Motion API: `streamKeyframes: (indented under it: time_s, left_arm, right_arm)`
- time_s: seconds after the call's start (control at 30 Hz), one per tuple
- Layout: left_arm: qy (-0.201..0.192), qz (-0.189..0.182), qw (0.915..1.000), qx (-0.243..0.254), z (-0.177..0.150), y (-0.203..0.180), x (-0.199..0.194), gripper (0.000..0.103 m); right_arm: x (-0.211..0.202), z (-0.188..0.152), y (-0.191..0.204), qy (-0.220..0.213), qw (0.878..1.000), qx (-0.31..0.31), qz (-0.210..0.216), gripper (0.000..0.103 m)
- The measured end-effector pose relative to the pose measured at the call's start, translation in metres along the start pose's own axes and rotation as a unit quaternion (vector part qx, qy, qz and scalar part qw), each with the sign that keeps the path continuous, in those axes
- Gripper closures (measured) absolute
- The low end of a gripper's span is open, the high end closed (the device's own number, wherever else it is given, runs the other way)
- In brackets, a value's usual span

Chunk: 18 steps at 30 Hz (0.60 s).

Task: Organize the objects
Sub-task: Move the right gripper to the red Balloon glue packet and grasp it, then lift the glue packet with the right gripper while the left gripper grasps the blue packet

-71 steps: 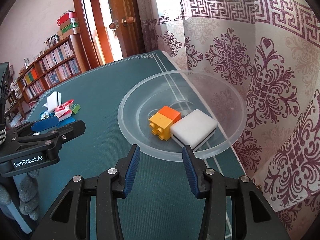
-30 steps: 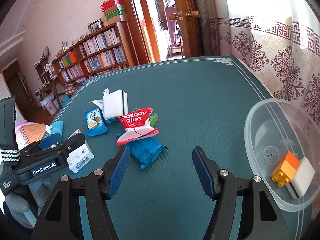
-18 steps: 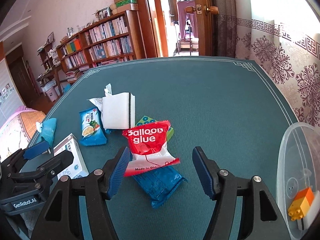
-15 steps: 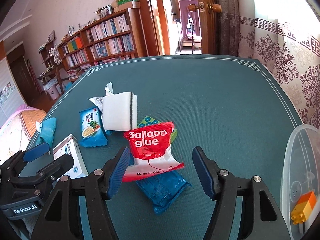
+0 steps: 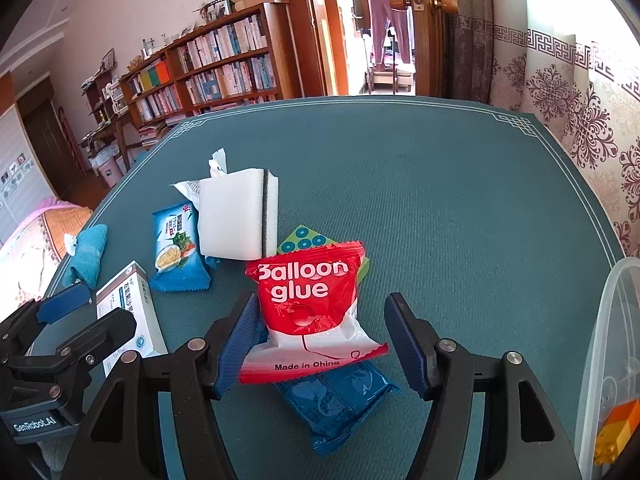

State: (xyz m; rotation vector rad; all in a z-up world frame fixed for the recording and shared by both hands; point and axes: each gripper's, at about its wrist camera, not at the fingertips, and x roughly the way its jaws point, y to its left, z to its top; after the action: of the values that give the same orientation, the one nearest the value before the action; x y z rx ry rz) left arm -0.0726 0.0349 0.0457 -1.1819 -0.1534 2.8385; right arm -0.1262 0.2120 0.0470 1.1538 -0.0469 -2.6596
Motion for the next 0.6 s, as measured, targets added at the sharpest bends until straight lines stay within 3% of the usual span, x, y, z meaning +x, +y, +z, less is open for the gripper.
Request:
streamKeyframes:
  time_s: [0.03, 0.3, 0.6]
  left_arm:
    - [0.001, 0.000, 1.0000, 0.000, 0.000, 0.000, 0.000, 0.008]
    - [0.005, 0.000, 1.0000, 0.003, -0.002, -0.005, 0.002, 0.008]
    - [0.007, 0.003, 0.9999, 0.013, -0.005, -0.012, 0.003, 0.008]
  right_arm:
    - [0.001, 0.000, 0.000, 0.001, 1.000, 0.001, 0.000, 0.043]
    - [-0.005, -0.005, -0.001, -0.006, 1.000, -0.001, -0.006, 0.051]
    - [-0.027, -0.020, -0.027, -0.013, 0.999, 0.033, -0.015, 0.052]
